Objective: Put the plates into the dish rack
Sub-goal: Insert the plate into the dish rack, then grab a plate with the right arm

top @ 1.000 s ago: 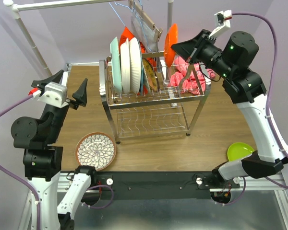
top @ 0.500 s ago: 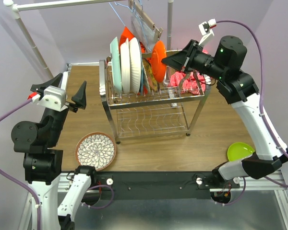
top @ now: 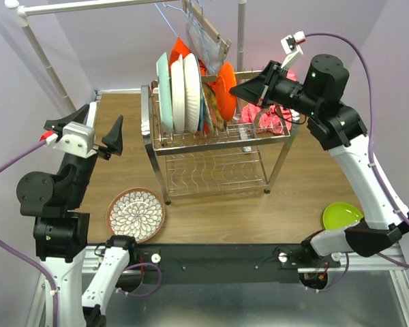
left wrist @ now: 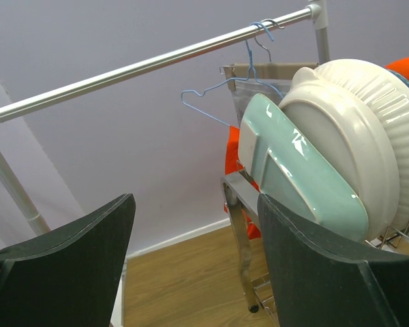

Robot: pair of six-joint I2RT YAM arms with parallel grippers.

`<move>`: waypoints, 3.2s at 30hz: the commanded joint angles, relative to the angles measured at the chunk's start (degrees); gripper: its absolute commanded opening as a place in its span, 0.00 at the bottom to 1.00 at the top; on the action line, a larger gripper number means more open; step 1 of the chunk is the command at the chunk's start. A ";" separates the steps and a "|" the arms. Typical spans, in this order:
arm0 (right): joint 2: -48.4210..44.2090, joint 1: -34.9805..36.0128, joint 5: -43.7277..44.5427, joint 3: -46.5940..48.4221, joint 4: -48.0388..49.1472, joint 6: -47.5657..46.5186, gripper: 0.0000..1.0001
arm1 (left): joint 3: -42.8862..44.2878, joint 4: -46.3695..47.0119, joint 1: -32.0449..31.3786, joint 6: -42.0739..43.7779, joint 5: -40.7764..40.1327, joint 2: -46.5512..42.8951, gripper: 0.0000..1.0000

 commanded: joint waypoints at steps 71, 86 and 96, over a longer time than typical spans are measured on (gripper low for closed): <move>12.86 -50.08 1.52 -5.31 -40.89 -75.70 0.97 | -5.64 -11.56 0.32 -20.31 -17.83 0.75 0.82; 18.41 -55.26 17.70 -24.55 -53.24 -125.19 1.00 | -7.32 -17.53 0.32 -23.05 -14.40 0.75 0.82; 23.07 -62.82 24.55 -29.73 -53.32 -149.98 0.85 | -7.50 -18.68 0.32 -23.40 -13.87 1.62 0.82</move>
